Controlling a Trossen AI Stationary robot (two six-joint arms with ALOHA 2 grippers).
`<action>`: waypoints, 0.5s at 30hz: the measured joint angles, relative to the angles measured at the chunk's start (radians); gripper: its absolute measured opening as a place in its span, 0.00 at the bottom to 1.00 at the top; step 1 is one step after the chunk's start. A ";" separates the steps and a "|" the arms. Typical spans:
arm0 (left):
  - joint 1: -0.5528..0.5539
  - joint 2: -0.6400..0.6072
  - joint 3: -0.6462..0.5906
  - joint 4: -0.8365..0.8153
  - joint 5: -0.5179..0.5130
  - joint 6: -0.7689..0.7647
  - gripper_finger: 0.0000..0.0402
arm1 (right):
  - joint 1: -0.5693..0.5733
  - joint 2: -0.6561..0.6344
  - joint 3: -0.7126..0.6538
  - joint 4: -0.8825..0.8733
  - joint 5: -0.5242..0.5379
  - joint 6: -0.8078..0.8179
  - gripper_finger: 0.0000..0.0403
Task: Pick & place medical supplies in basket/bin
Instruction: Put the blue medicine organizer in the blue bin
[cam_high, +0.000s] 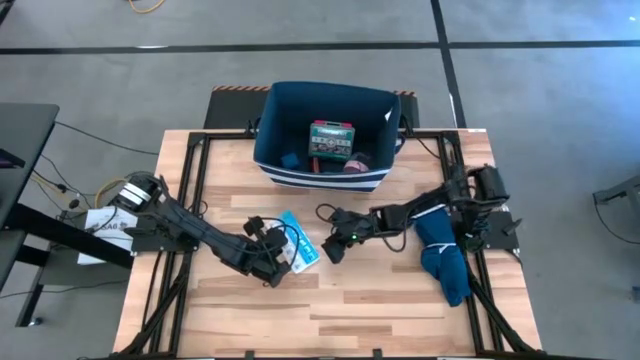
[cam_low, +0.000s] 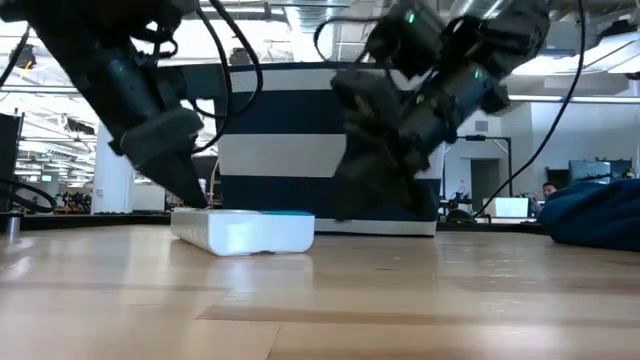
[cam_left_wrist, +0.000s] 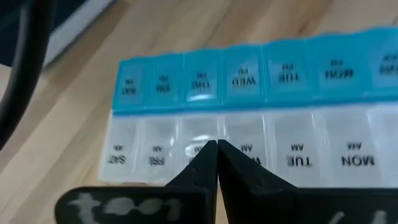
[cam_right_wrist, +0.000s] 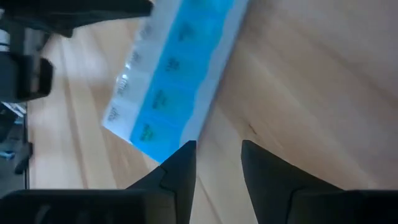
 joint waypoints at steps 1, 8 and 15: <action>-0.001 0.010 0.000 0.002 0.006 -0.004 0.00 | -0.003 0.021 0.000 0.017 -0.012 0.016 0.31; -0.001 0.052 0.003 0.035 -0.020 -0.034 0.00 | -0.026 0.146 0.004 0.229 -0.112 0.105 0.39; -0.007 0.056 0.003 0.045 -0.012 -0.050 0.00 | -0.022 0.179 0.054 0.249 -0.119 0.107 0.45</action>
